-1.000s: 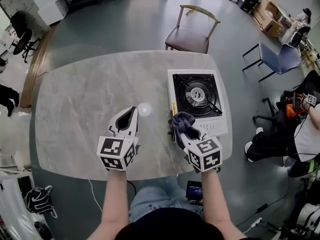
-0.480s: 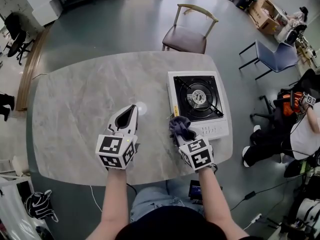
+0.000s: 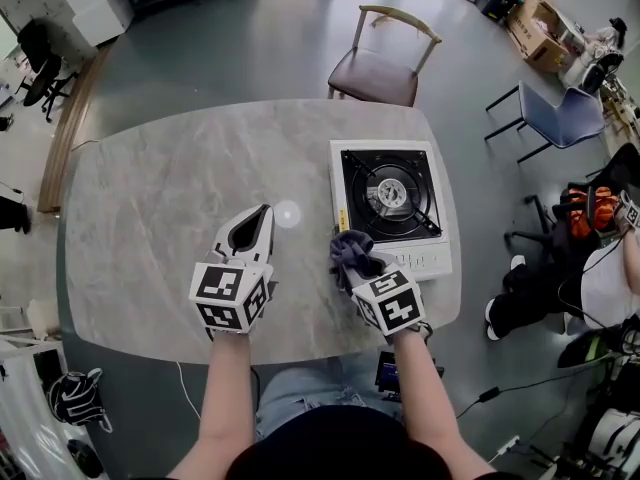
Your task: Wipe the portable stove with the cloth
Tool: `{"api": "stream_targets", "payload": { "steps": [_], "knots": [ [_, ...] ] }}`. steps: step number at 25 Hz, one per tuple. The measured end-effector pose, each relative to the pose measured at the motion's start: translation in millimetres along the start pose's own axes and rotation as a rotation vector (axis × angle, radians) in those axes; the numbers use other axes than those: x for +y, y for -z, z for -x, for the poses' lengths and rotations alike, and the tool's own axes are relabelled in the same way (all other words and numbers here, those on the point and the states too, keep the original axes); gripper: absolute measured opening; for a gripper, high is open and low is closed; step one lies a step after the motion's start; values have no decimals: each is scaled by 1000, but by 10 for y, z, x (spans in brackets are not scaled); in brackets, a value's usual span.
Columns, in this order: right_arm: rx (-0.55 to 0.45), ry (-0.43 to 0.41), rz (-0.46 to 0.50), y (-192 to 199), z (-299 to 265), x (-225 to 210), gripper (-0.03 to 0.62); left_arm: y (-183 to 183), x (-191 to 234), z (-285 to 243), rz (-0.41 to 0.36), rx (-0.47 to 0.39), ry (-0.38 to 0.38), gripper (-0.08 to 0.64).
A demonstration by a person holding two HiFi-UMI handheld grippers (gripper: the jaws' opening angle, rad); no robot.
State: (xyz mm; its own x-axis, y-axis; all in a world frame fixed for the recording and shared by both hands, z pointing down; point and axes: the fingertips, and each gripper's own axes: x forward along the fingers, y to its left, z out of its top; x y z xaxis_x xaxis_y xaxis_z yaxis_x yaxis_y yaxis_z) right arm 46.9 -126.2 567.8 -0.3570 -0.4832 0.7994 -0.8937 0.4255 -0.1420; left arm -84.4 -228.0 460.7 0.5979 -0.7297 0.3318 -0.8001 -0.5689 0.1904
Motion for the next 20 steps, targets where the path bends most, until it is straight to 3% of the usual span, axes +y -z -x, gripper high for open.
{"api": "stream_targets", "payload": {
  "steps": [10, 20],
  "knots": [
    [22, -99, 35, 195, 163, -296, 67, -112, -492, -148, -31, -17, -64, -2],
    [6, -70, -4, 398, 390, -831, 67, -190, -896, -350, -57, -24, -69, -2]
  ]
}}
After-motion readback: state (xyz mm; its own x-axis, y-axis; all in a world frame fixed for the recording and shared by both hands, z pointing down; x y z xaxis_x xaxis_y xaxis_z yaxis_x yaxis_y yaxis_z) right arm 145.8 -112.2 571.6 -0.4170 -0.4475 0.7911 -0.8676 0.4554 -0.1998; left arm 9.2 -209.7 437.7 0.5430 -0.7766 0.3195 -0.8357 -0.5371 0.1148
